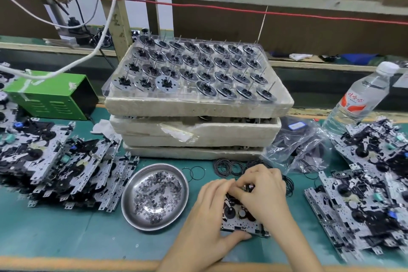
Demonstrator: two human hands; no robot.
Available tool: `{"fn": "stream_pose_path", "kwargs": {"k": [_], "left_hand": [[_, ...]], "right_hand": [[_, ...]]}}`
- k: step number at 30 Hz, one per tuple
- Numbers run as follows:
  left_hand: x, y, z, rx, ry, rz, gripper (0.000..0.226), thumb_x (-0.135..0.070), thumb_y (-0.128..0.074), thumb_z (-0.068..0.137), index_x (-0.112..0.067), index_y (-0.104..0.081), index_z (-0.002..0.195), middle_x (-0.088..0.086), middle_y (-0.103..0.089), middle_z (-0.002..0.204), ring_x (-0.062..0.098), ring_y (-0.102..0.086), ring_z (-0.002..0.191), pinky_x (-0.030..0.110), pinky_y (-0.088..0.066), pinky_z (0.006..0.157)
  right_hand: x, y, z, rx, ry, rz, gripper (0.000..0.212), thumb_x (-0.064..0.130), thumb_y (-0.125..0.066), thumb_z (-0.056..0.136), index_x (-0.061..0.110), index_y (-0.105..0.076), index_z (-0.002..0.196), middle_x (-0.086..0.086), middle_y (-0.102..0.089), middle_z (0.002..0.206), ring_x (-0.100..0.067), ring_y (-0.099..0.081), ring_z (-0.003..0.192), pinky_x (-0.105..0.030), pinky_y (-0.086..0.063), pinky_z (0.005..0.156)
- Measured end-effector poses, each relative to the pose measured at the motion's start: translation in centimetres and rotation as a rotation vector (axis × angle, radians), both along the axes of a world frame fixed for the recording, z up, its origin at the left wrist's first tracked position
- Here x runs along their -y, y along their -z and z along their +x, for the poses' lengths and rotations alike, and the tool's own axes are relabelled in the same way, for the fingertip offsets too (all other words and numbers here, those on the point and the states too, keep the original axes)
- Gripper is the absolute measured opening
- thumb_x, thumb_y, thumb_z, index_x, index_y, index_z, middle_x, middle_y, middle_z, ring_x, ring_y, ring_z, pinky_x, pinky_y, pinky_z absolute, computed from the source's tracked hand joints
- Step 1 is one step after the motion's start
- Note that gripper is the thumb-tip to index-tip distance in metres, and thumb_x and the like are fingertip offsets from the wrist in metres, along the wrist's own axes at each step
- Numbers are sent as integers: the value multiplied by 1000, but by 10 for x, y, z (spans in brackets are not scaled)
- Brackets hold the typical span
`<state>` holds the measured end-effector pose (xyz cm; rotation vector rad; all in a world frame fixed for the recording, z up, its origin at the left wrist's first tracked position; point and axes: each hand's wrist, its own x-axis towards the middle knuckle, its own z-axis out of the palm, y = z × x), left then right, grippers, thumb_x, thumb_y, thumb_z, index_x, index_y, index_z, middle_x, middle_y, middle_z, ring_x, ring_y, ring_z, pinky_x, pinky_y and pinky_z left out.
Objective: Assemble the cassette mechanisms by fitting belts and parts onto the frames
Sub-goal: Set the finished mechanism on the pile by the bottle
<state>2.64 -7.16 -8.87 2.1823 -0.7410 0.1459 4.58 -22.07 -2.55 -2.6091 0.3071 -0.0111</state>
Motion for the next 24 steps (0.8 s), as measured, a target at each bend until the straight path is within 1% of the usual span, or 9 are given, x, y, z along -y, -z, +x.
{"fn": "stream_pose_path", "kwargs": {"k": [2, 4, 7, 11, 13, 15, 18, 21, 24], "left_hand": [[-1, 0, 0, -4, 5, 15, 91, -66, -71, 79, -41, -18, 149, -20, -28, 146, 2, -24, 142, 11, -16, 115], [-2, -1, 0, -17, 8, 24, 94, -68, -69, 79, -41, -12, 149, -27, -21, 145, 0, -20, 143, 8, -13, 114], [-2, -2, 1, -21, 6, 42, 93, -71, -66, 79, -40, -14, 150, -37, -12, 143, -3, -17, 143, 5, -10, 113], [-1, -3, 0, -3, -6, 38, 94, -70, -67, 79, -30, -24, 152, -29, -23, 142, -3, -21, 142, 7, -13, 113], [-1, -3, -1, -2, -15, 32, 94, -67, -70, 79, -29, -25, 151, -25, -26, 143, -1, -24, 142, 9, -16, 114], [0, -4, -2, -5, -20, 25, 94, -65, -72, 79, -25, -28, 151, -21, -30, 143, 1, -26, 142, 11, -18, 115], [0, -6, -3, -26, -18, 4, 89, -61, -68, 81, -22, -31, 151, -21, -30, 144, -1, -25, 141, 12, -21, 115], [-1, -6, -2, -36, -3, 9, 86, -53, -67, 82, -22, -29, 152, -18, -31, 146, -1, -24, 142, 16, -23, 116], [-1, -6, -2, -41, -6, 7, 87, -54, -69, 80, -21, -31, 151, -17, -32, 146, 2, -26, 142, 16, -22, 116]], "right_hand": [[3, -1, 2, -21, -23, 26, 15, 51, -76, 75, 41, -71, 67, 19, -52, 100, -11, -32, 102, -31, -21, 82], [5, -3, 4, -31, -30, 39, 15, 53, -76, 74, 41, -72, 66, 19, -53, 98, -12, -33, 104, -32, -24, 84], [4, -6, 5, -34, -26, 63, 15, 53, -77, 73, 42, -71, 64, 23, -53, 89, -11, -32, 103, -32, -24, 83], [5, -8, 2, -23, -46, 75, 16, 56, -77, 72, 45, -70, 62, 19, -58, 84, -15, -37, 104, -33, -31, 86], [3, -5, -3, 51, -29, 19, 15, 55, -77, 72, 42, -72, 67, 17, -55, 85, -15, -38, 102, -31, -27, 82], [-3, 0, -10, 193, -12, -84, 15, 48, -79, 74, 35, -74, 69, 15, -48, 85, -15, -37, 98, -30, -24, 80], [-16, 5, -19, 389, -73, -244, 16, 22, -86, 68, 17, -72, 62, 5, -52, 79, -25, -47, 88, -37, -39, 75], [-23, 5, -24, 452, -171, -411, 17, 4, -85, 59, 7, -68, 62, -4, -58, 78, -30, -56, 80, -39, -46, 63], [-19, 4, -22, 457, -219, -438, 16, 3, -82, 58, 7, -67, 60, -3, -59, 79, -30, -56, 77, -38, -45, 62]]}}
